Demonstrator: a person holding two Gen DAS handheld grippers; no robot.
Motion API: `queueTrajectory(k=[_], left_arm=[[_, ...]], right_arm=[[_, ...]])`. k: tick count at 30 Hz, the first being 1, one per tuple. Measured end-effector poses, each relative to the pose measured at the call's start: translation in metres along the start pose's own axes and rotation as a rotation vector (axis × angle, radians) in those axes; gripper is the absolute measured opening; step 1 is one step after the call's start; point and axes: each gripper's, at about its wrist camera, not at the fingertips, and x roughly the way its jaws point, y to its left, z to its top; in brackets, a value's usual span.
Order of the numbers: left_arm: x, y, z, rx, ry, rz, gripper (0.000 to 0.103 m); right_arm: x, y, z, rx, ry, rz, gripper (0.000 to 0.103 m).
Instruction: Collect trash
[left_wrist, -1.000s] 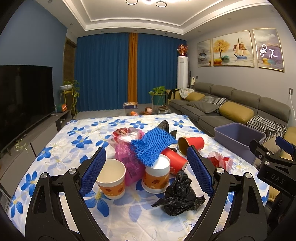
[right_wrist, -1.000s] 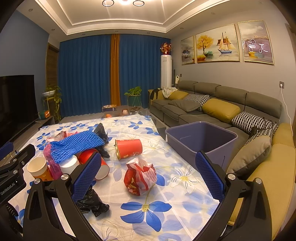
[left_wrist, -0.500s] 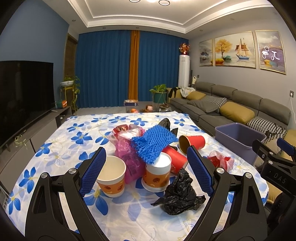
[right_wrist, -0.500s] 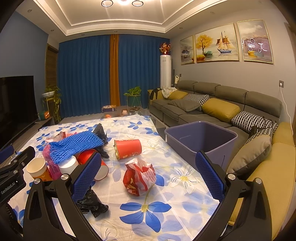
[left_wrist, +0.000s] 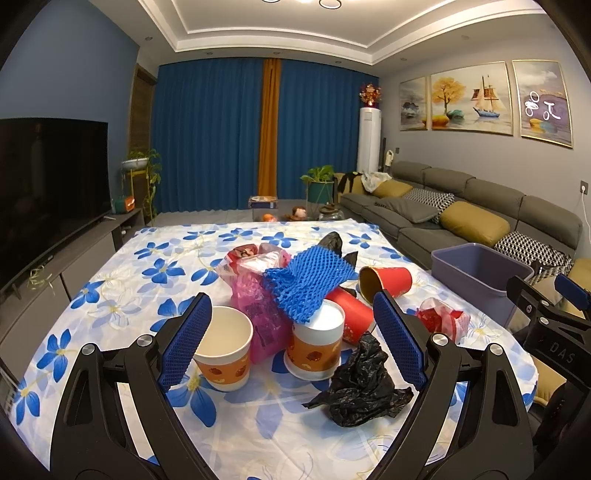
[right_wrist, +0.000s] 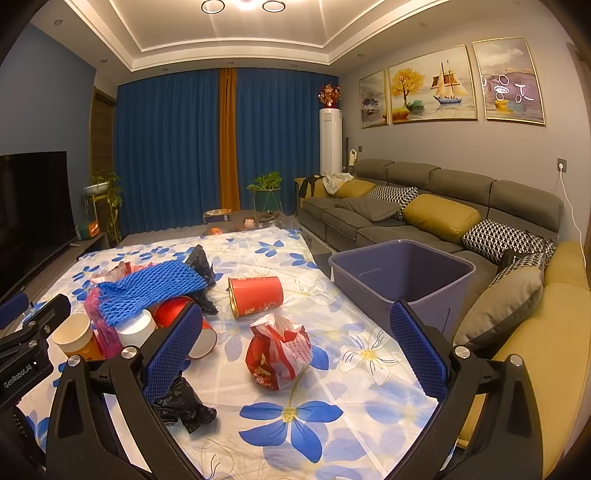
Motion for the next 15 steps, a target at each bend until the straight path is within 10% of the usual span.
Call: queueTrajectory(k=[15], left_arm=[[0.0018,-0.0007,-0.0019,0.007,0.003,0.008,0.087]], right_arm=[[0.0027,0.0002,-0.0017,0.003,0.000,-0.002,0.098]])
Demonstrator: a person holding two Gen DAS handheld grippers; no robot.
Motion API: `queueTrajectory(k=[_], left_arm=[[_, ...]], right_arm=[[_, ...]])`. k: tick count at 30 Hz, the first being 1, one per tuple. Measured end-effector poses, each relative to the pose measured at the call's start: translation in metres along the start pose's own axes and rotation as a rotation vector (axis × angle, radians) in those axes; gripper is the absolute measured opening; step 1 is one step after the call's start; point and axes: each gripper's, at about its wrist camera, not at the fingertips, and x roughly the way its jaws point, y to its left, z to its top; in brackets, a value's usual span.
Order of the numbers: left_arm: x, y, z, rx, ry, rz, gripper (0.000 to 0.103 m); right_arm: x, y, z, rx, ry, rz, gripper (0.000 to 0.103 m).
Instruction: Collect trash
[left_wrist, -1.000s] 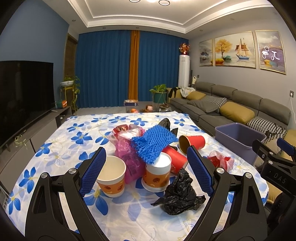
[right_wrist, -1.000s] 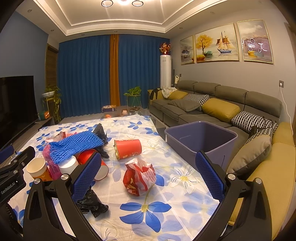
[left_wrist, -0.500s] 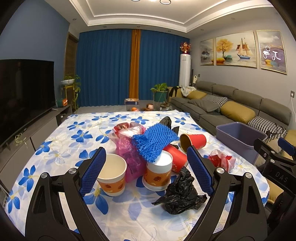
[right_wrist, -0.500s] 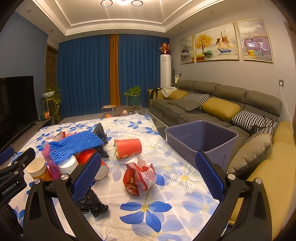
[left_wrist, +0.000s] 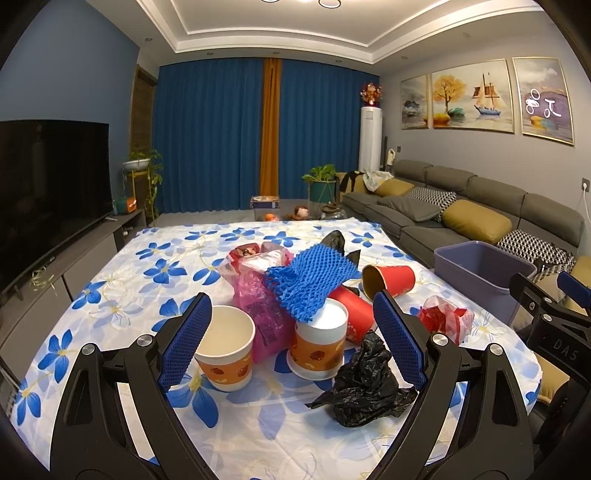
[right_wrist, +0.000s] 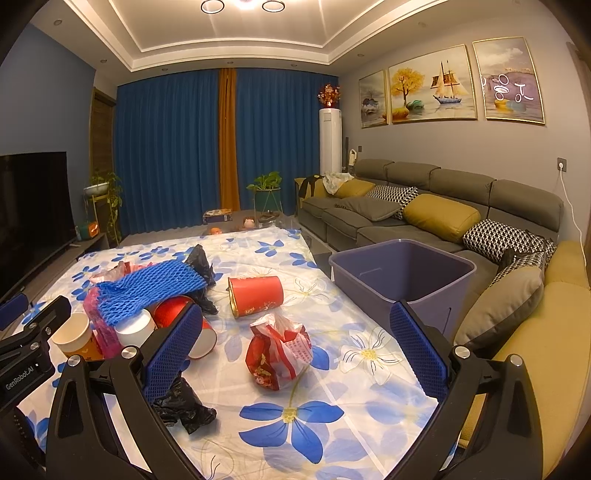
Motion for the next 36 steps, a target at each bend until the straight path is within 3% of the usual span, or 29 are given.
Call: queueTrajectory(k=[29,36], left_arm=[[0.006,0.015,-0.007,-0.041,-0.003,0.003,0.088],[0.004,0.032,-0.015,-0.042,-0.001,0.052,0.087]], right_arm=[[0.008,0.004,-0.006,-0.007,0.010,0.033,0.098],[0.012,0.012,-0.011,-0.022,0.021,0.068,0.094]])
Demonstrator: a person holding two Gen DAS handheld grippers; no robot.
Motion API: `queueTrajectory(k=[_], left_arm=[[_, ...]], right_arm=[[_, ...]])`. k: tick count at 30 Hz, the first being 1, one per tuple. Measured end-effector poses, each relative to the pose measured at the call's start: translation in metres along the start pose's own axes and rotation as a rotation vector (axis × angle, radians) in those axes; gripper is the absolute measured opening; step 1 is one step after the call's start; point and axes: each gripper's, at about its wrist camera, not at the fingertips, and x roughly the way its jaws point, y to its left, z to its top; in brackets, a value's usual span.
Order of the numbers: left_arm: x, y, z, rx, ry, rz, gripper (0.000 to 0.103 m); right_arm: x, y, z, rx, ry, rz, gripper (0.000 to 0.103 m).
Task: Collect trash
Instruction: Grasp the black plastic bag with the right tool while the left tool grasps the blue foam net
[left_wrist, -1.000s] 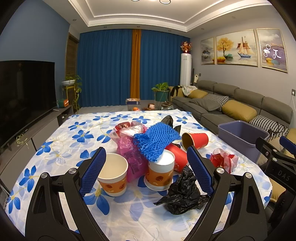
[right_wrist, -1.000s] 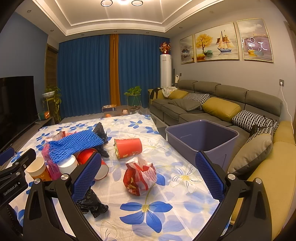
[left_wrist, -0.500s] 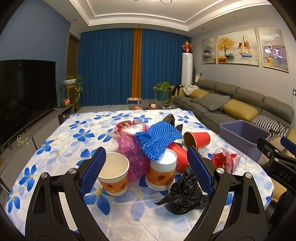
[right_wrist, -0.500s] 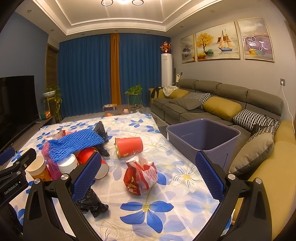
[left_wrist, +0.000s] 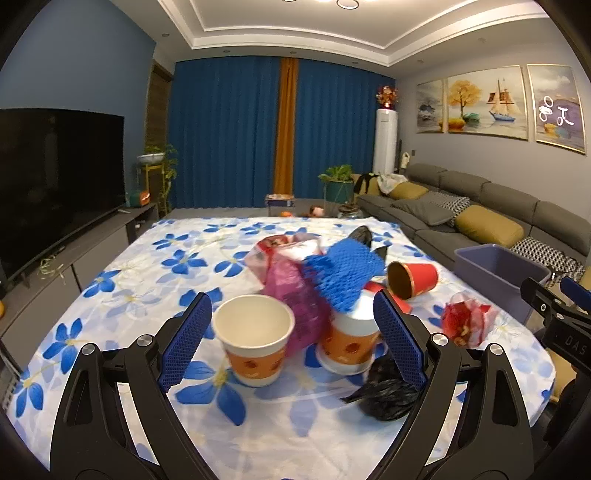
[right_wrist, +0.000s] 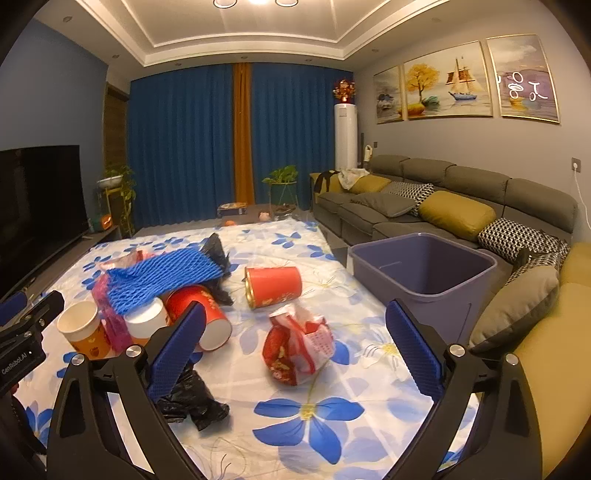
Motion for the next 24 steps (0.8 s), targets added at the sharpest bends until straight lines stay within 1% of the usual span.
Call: queueTrajectory(k=[4,6,7,8,10,16,20,21,23,24], left_arm=[[0.000,0.013,-0.005,-0.019,0.000,0.018,0.087],[0.001,0.018,-0.006,-0.029,0.005,0.030,0.087],[0.002,0.021,-0.006,-0.037,0.008,0.035,0.087],[0.003,0.024,-0.006,-0.042,0.010,0.039,0.087],[0.005,0.027,-0.007,-0.045,0.013,0.040,0.087],[0.011,0.032,-0.009,-0.047,0.022,0.051,0.087],[0.018,0.036,-0.012,-0.041,0.033,0.050,0.087],[0.021,0.036,-0.012,-0.041,0.039,0.047,0.087],[0.025,0.039,-0.014,-0.043,0.050,0.041,0.087],[0.028,0.040,-0.014,-0.043,0.055,0.040,0.087]], right_arm=[[0.006,0.012,-0.005,-0.016,0.017,0.035,0.091],[0.009,0.019,-0.009,-0.028,0.031,0.069,0.087],[0.011,0.024,-0.010,-0.037,0.037,0.083,0.080],[0.014,0.031,-0.013,-0.051,0.046,0.100,0.077],[0.019,0.042,-0.017,-0.069,0.062,0.129,0.076],[0.034,0.072,-0.026,-0.115,0.111,0.212,0.067],[0.047,0.085,-0.031,-0.130,0.154,0.256,0.055],[0.051,0.088,-0.033,-0.135,0.167,0.265,0.053],[0.057,0.091,-0.035,-0.140,0.180,0.272,0.045],[0.060,0.093,-0.036,-0.141,0.191,0.278,0.043]])
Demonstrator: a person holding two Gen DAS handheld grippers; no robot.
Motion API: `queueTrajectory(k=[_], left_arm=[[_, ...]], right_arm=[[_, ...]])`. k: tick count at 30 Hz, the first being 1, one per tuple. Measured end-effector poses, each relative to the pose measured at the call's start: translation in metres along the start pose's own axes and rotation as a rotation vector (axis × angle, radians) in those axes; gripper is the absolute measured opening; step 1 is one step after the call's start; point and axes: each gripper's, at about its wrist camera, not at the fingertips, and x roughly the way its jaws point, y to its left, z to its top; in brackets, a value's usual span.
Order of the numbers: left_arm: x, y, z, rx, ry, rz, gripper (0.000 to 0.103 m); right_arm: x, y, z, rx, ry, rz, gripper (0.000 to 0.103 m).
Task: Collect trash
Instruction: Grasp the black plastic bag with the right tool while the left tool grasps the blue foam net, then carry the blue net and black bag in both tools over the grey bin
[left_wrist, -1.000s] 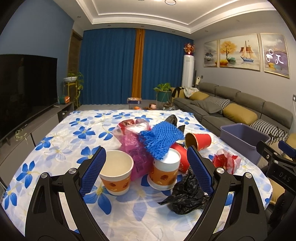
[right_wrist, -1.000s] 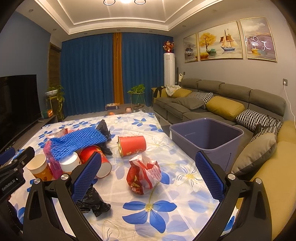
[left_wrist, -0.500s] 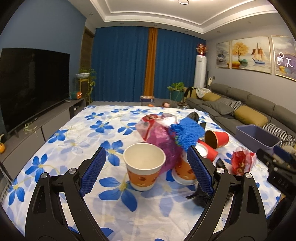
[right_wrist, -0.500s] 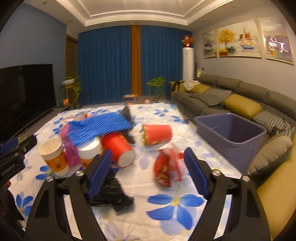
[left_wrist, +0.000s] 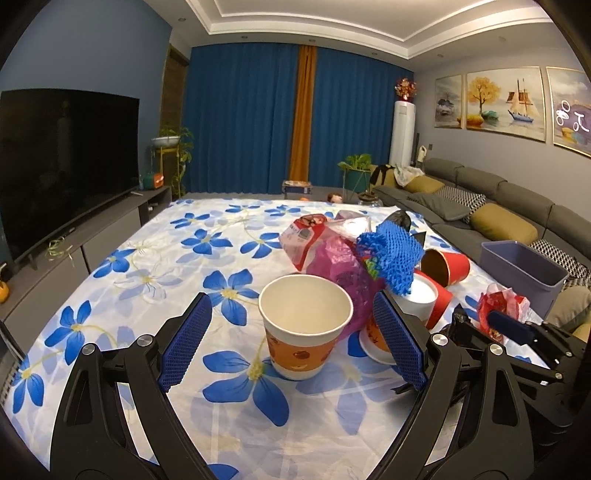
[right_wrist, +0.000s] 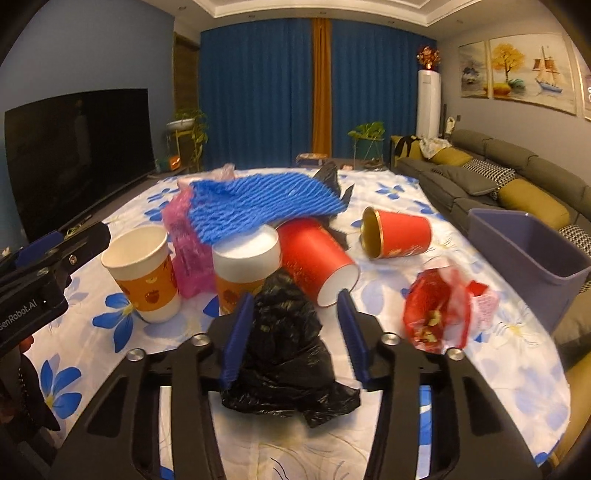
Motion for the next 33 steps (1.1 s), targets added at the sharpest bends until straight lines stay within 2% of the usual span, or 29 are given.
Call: queueTrajectory(k=[3,4,8,13,17,19,21,24,31,33], left_arm=[[0.007,0.002,-0.002,-0.005,0.024,-0.008,0.087],[0.009,0.003,-0.003,-0.006,0.031,-0.010,0.087],[0.015,0.002,-0.004,-0.002,0.046,-0.013,0.087],[0.013,-0.001,0.001,-0.003,0.039,-0.027,0.087],[0.013,-0.015,0.014,-0.002,0.028,-0.091,0.086],[0.019,-0.022,0.020,-0.011,0.043,-0.136,0.081],[0.025,-0.028,0.024,-0.013,0.054,-0.162,0.069],[0.038,-0.042,0.026,0.003,0.080,-0.197,0.057],[0.072,-0.055,0.019,-0.044,0.205,-0.288,0.043],[0.075,-0.056,0.018,-0.053,0.217,-0.299,0.035]], right_arm=[[0.007,0.000,-0.004,0.006,0.032,0.029,0.025],[0.010,0.000,-0.004,0.005,0.039,0.035,0.015],[0.012,0.002,-0.007,-0.004,0.039,0.055,0.004],[-0.004,-0.003,-0.005,-0.003,-0.004,0.055,0.003],[-0.014,-0.010,-0.002,0.006,-0.039,0.042,0.003],[-0.019,-0.013,-0.001,0.014,-0.051,0.038,0.003],[-0.020,-0.017,-0.001,0.018,-0.054,0.032,0.003],[-0.022,-0.024,-0.002,0.032,-0.058,0.025,0.003],[-0.029,-0.038,0.001,0.051,-0.072,0.018,0.002],[-0.029,-0.041,0.002,0.056,-0.074,0.018,0.002]])
